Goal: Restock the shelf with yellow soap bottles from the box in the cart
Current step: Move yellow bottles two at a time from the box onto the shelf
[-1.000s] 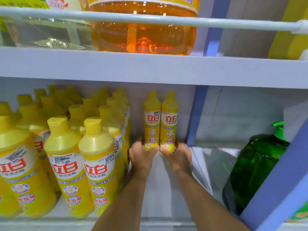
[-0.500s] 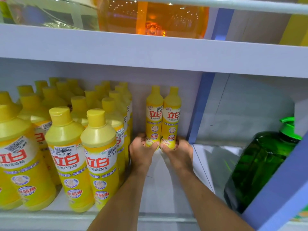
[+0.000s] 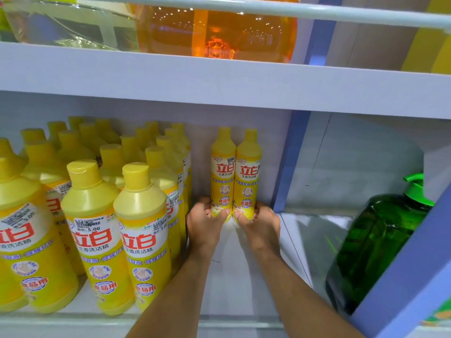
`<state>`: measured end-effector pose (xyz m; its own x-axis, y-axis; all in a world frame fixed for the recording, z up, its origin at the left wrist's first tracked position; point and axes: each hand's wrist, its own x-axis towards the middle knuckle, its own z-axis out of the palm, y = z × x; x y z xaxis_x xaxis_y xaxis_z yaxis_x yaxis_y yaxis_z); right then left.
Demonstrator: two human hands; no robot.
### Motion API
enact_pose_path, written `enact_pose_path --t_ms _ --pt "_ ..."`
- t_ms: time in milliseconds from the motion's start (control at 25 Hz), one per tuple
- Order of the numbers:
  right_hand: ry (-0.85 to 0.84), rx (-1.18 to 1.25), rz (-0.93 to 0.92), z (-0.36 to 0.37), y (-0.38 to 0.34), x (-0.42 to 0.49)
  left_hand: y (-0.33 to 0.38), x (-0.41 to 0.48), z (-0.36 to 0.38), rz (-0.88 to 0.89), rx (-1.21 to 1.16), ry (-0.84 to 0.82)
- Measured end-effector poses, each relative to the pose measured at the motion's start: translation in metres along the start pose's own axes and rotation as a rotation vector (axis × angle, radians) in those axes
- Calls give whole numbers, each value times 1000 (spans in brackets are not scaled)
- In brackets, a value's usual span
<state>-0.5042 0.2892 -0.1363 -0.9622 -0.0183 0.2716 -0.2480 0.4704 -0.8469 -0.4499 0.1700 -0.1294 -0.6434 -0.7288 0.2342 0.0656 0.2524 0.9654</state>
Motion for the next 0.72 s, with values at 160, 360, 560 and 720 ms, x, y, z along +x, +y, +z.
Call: enact_pose_path --t_ms 160,360,560,720 --pt "19 -20 -6 1 1 1 -5 1 0 37 12 -9" --pt "33 -25 -12 0 1 2 -7 0 0 43 35 -4" --pt "61 -56 -33 -1 -1 -1 -3 -3 -1 43 34 0" --pt "55 -68 -20 -2 -4 -2 -5 -1 0 24 1 -17"
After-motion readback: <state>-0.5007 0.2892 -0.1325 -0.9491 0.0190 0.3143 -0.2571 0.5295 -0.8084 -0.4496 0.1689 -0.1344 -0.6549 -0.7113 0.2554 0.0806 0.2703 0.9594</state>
